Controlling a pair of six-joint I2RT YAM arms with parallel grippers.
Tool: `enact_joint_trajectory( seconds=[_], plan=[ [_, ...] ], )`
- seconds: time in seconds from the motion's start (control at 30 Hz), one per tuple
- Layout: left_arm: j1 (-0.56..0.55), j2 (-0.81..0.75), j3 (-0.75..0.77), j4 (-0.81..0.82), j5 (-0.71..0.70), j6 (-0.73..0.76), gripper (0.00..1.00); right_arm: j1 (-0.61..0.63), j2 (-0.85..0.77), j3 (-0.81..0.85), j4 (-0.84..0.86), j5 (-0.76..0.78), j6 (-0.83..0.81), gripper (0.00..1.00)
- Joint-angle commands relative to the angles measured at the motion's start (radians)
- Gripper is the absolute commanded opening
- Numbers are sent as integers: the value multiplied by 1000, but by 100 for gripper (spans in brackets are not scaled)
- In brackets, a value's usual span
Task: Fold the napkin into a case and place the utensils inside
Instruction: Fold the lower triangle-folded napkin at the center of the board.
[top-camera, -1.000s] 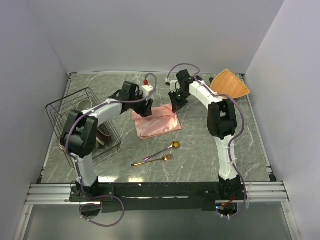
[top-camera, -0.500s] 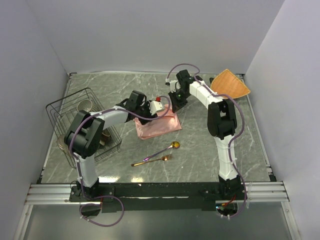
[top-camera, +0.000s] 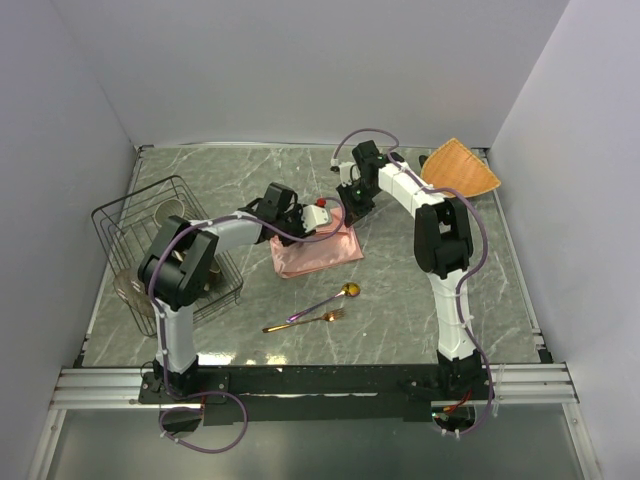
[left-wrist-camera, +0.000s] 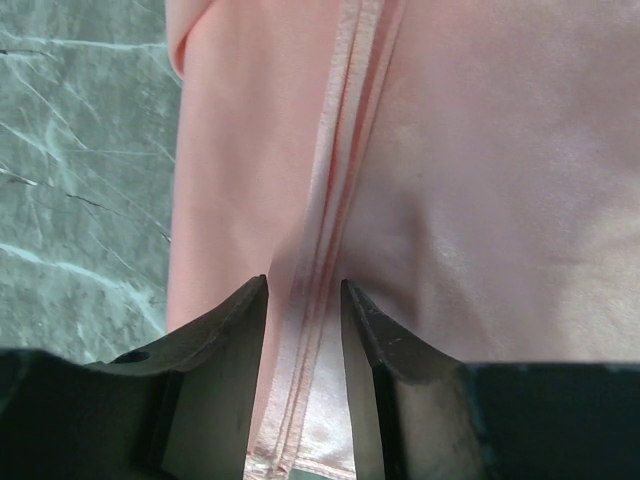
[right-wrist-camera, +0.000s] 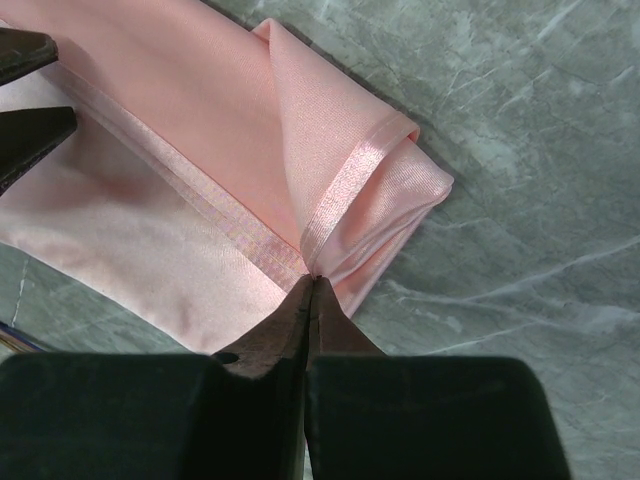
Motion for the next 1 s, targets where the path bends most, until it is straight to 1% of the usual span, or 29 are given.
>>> enact_joint_trajectory(
  seconds=[0.0,0.13,0.27,0.33,0.4,0.5,0.53,0.67,0.77,0.83,0.87,0.93,0.97],
  plan=[
    [-6,10,49,43,-7,41,41,-2,-3,19,11,-11,-3,0],
    [-6,25,60,30,-11,59,39,-2,-2,23,11,-11,-3,0],
    [-6,38,69,21,-4,78,31,-2,0,31,11,-14,0,0],
    [-7,42,75,1,13,90,31,-5,5,37,9,-14,0,0],
    [-6,42,80,-11,22,96,37,-4,6,45,5,-14,0,0],
    [-7,48,84,-29,24,96,41,-4,11,51,2,-14,0,0],
    [-6,50,83,-29,22,98,41,-2,9,51,2,-14,0,0],
    [-6,55,83,-42,28,108,35,-4,11,52,3,-14,2,0],
    [-7,50,86,-63,48,125,35,-5,12,58,2,-14,3,0],
    [-6,52,89,-75,55,128,29,-4,15,62,2,-16,5,0],
    [-6,53,94,-78,56,127,22,-4,14,63,2,-16,5,0],
    [-6,53,97,-83,62,119,15,-2,12,62,5,-16,3,0],
    [-6,55,103,-83,64,115,10,-5,12,63,5,-16,3,0]
  ],
)
